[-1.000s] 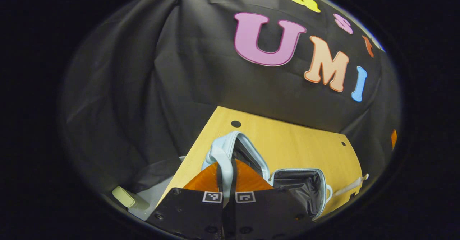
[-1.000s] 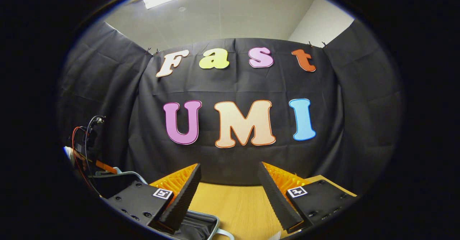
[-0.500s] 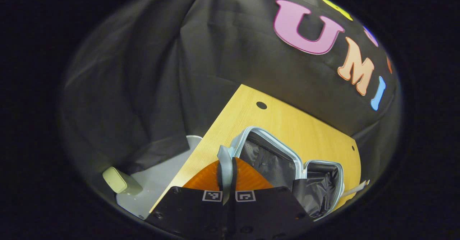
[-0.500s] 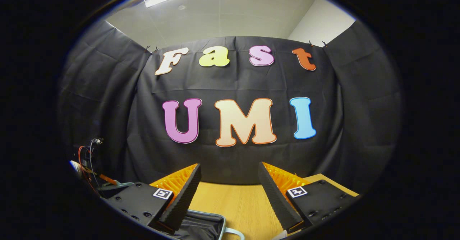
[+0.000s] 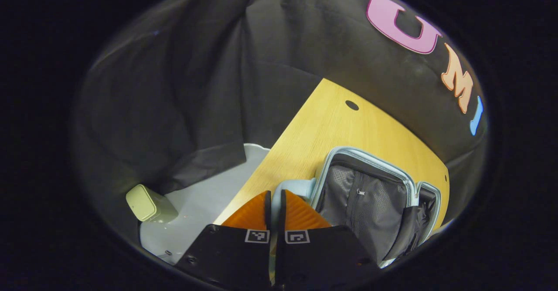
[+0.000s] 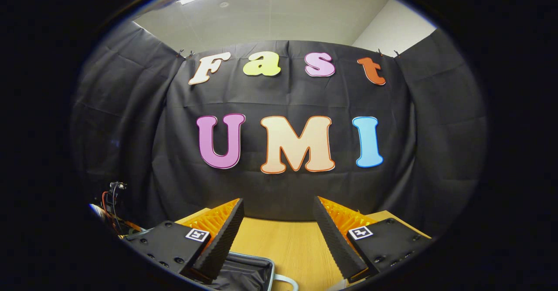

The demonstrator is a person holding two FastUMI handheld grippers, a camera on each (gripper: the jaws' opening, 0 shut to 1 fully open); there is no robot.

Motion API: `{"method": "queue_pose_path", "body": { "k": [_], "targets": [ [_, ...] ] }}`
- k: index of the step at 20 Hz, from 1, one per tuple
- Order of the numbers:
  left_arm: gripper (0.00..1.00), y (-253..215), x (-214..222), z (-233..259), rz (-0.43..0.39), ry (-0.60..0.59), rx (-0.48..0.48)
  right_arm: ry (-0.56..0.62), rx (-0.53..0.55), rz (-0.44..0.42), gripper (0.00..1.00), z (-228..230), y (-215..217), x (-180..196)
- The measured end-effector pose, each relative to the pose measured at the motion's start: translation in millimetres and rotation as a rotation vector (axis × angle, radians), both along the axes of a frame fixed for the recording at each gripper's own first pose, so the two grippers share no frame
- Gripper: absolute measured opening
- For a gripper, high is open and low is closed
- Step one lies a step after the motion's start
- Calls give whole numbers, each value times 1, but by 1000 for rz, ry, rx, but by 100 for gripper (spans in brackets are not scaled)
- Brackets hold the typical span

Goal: First open the suitcase, pack the skin care products into it, and then close the suitcase.

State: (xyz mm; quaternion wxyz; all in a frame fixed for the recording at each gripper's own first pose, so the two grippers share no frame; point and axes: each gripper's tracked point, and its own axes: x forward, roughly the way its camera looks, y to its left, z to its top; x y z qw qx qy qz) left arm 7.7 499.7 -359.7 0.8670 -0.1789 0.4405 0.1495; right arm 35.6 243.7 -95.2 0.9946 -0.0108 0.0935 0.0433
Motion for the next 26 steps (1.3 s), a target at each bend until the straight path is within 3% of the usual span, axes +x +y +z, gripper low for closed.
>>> {"method": "queue_pose_path", "body": {
  "k": [2, 6, 10, 15, 19, 22, 23, 24, 25, 26],
  "targets": [
    [1, 15, -7, -8, 29, 42, 87, -2, -6, 1, 99, 1, -4, 0],
    [96, 44, -14, 3, 107, 49, 269, -28, -21, 7, 98, 11, -19, -6],
    [97, 45, 2, 61, 147, -113, 468, -53, -17, 14, 100, 22, -48, -8],
    [96, -33, 34, 186, 79, -379, 610, -64, 11, 12, 99, 34, -93, -5],
    [100, -130, 43, 259, -16, -575, 541, -79, 22, 8, 99, 44, -129, -3],
    [95, -200, 56, 303, -73, -660, 513, -99, 19, 3, 100, 55, -155, -4],
    [100, -223, 60, 313, -102, -690, 509, -106, 19, -1, 99, 57, -165, -5],
    [96, -246, 60, 324, -128, -715, 505, -112, 21, -6, 99, 60, -174, -7],
    [100, -270, 60, 331, -159, -739, 500, -117, 24, -11, 100, 62, -182, -8],
    [95, -293, 61, 338, -189, -766, 492, -121, 27, -17, 99, 63, -190, -9]
  ]
}}
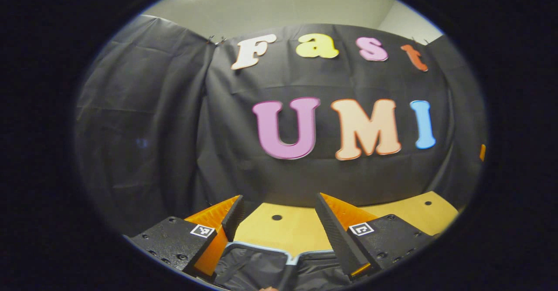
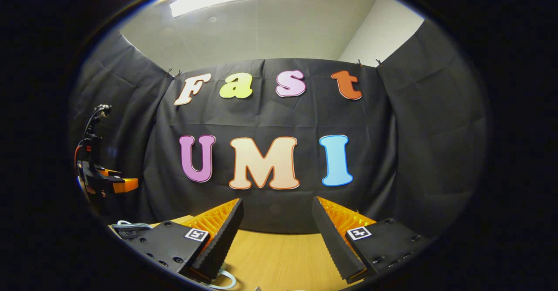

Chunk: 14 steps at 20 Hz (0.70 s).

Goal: First open the suitcase, pack the skin care products into it, and then close the suitcase.

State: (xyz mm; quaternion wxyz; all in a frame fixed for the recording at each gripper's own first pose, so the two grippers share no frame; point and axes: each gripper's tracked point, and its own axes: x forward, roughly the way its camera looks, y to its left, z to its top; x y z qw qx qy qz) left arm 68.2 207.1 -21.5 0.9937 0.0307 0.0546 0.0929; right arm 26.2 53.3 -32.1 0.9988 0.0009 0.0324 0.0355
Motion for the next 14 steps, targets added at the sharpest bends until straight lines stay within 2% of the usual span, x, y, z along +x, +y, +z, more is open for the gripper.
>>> {"method": "queue_pose_path", "body": {
  "k": [1, 2, 3, 6, 7, 8, 9, 10, 11, 12, 14],
  "targets": [
    [95, -24, -2, 5, -31, -13, 0, 0, 4, -3, 99, 1, -7, -1],
    [100, -47, -3, 9, -65, -21, -5, 1, 8, -3, 100, 0, -14, -4],
    [95, -73, -4, 11, -99, -25, -14, -2, 12, -3, 100, 2, -21, -6],
    [95, -134, -13, 2, -188, -6, -56, -4, 9, 0, 99, 2, -39, -14],
    [95, -155, -18, -3, -214, 5, -70, -4, 9, 0, 100, 1, -45, -16],
    [100, -173, -20, -8, -239, 17, -77, -2, 10, -1, 100, 0, -51, -19],
    [95, -190, -22, -16, -260, 33, -78, 0, 12, -1, 100, 0, -57, -22],
    [95, -205, -25, -23, -280, 52, -79, 4, 13, -1, 100, -2, -63, -24],
    [100, -221, -30, -31, -302, 68, -84, 8, 12, -3, 100, -3, -69, -27],
    [96, -235, -33, -39, -321, 83, -92, 11, 11, -5, 99, -5, -75, -30],
    [96, -260, -38, -59, -350, 127, -102, 21, 16, -11, 100, -9, -86, -37]
  ]
}}
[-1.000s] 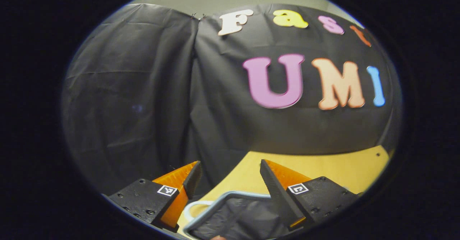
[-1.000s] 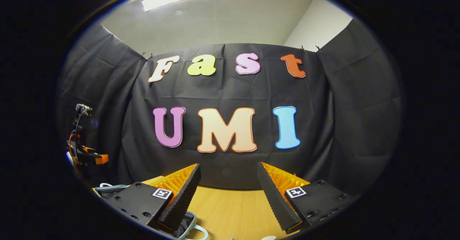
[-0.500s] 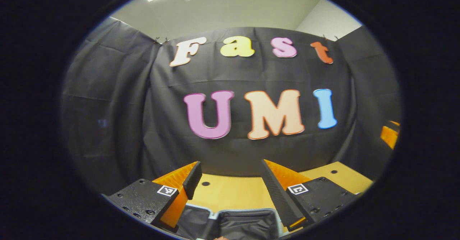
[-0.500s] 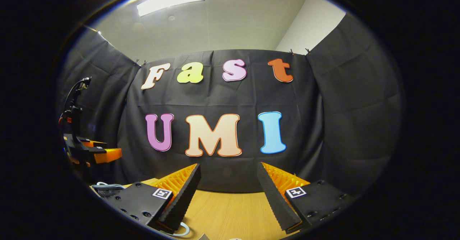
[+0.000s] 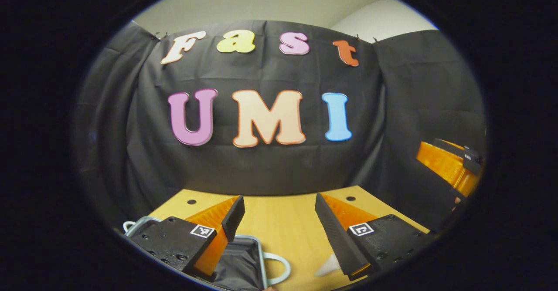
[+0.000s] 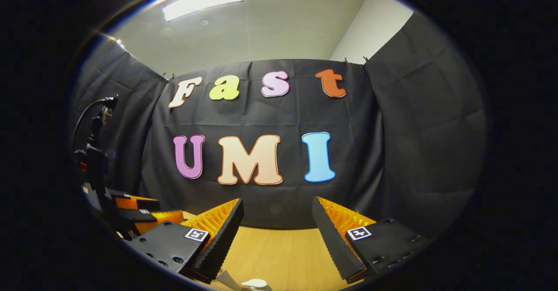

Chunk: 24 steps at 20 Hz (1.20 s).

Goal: First open the suitcase, pack the skin care products into it, and then close the suitcase.

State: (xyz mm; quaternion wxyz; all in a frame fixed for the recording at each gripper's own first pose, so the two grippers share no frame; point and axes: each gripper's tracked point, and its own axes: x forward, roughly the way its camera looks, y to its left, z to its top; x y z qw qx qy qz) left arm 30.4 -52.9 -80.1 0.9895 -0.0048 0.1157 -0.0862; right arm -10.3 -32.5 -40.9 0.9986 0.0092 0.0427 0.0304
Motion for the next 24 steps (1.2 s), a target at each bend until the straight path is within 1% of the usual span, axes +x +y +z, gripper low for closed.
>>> {"method": "queue_pose_path", "body": {
  "k": [2, 3, 4, 6, 7, 9, 15, 20, 21, 23, 24],
  "targets": [
    [96, -19, -6, -25, -24, 49, 8, 11, -5, 0, 99, -4, -9, -5],
    [100, -24, -8, -34, -32, 68, 9, 15, -12, -2, 99, -5, -14, -7],
    [96, -30, -10, -46, -38, 91, 7, 17, -17, -4, 99, -6, -19, -9],
    [96, -40, -17, -74, -51, 153, 1, 22, -25, -11, 96, -7, -29, -12],
    [96, -47, -20, -89, -59, 188, -3, 28, -30, -15, 100, -9, -33, -13],
    [96, -61, -33, -114, -74, 255, -11, 45, -43, -24, 99, -16, -41, -16],
    [96, -73, -56, -192, -94, 429, -6, 92, -76, -40, 99, -32, -52, -21],
    [95, -77, -71, -246, -126, 535, 11, 119, -102, -23, 99, -43, -43, -26],
    [84, -79, -73, -253, -126, 550, 5, 124, -106, -11, 99, -46, -39, -28],
    [51, -77, -73, -257, -121, 552, 3, 125, -117, 10, 99, -48, -31, -28],
    [34, -81, -72, -255, -146, 557, -5, 123, -121, 19, 99, -50, -28, -28]
  ]
}}
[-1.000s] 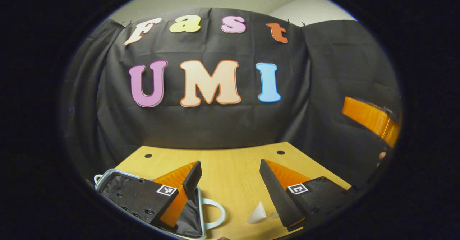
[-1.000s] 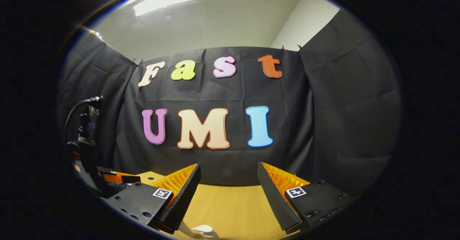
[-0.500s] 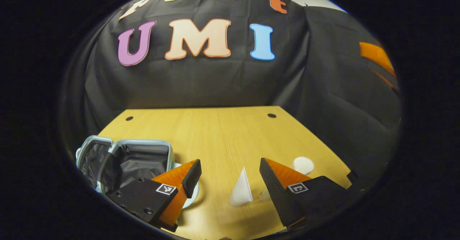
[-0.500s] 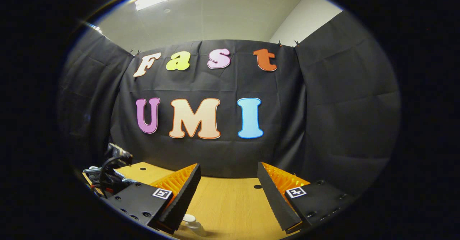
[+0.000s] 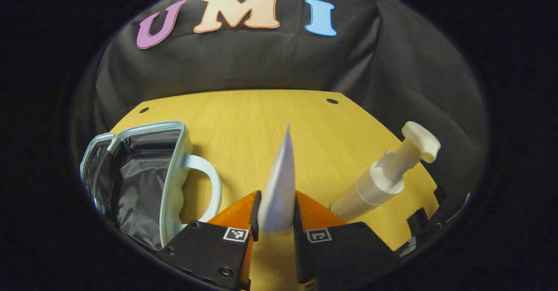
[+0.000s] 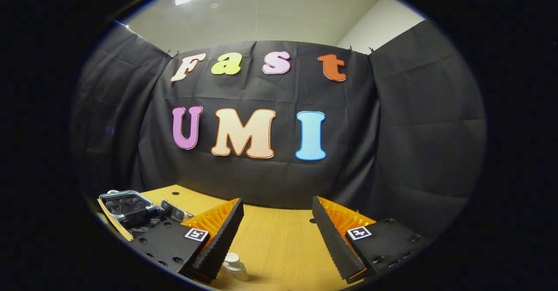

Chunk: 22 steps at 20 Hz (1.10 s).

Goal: First open the suitcase, pack the skin care products into it, and then close the suitcase.

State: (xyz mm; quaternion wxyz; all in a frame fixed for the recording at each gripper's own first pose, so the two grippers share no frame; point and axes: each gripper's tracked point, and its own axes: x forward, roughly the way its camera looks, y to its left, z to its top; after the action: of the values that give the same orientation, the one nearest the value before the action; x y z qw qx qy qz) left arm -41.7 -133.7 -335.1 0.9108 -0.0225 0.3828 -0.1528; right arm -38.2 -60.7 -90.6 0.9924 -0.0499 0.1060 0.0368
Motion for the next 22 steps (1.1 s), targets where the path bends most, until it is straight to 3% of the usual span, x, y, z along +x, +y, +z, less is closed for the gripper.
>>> {"method": "queue_pose_path", "body": {
  "k": [3, 12, 22],
  "targets": [
    [28, 9, 0, 14, 9, 7, -3, 9, 18, 24, 99, -9, 12, 2],
    [27, 59, 15, 127, 56, -163, 15, 150, 61, 78, 99, -92, 56, 7],
    [27, 101, 16, 173, 107, -224, 57, 356, -42, 144, 99, -223, 73, -31]
  ]
}}
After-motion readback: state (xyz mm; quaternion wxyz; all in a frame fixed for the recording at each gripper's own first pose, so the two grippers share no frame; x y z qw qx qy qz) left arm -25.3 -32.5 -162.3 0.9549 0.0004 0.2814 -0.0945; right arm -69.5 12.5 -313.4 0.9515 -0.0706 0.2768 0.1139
